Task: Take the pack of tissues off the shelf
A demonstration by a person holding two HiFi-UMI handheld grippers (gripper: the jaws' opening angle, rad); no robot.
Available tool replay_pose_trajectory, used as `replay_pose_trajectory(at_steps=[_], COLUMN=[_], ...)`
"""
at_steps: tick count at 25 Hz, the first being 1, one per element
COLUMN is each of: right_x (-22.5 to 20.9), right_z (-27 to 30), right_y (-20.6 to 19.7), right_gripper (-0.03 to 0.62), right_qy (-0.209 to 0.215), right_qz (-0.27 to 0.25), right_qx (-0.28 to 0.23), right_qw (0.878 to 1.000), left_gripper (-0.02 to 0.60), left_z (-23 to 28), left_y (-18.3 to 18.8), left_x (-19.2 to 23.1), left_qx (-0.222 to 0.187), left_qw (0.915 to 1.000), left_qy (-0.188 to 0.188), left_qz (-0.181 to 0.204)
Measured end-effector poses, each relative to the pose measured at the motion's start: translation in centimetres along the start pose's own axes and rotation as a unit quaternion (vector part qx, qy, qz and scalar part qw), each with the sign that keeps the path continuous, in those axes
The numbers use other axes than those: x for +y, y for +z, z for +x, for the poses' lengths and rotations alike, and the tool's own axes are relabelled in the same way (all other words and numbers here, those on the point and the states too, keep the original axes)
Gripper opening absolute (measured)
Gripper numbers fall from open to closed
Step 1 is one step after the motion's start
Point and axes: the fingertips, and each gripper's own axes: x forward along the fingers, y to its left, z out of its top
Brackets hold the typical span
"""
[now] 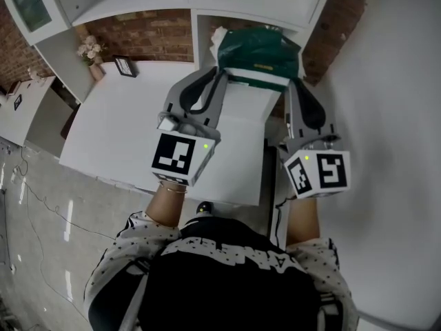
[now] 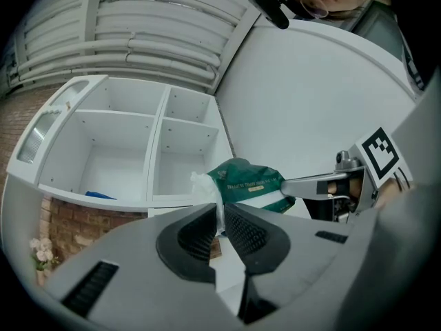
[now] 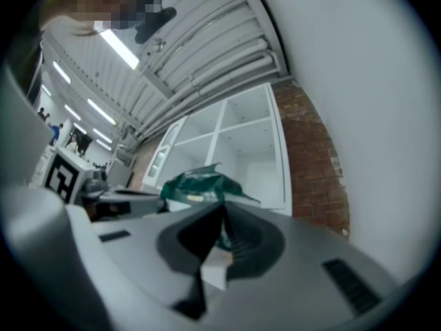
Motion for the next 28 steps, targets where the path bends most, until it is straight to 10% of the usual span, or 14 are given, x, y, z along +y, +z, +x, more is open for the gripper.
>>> replay_pose_trajectory(at_steps=[28], right_x=[2.3], right_z=[-4.9], right_y=[-6.2], right_gripper=[0.037], right_qy=[0.01], right_qz=[0.031], right_qx=[0.049], right_qw=[0.998], left_gripper=[0.063], left_z=[-4.9], left_y=[-5.8], left_x=[-3.5], left_qx=[0.075], left_qw=[0.9971], left_qy=[0.006], left_qz=[-0.004])
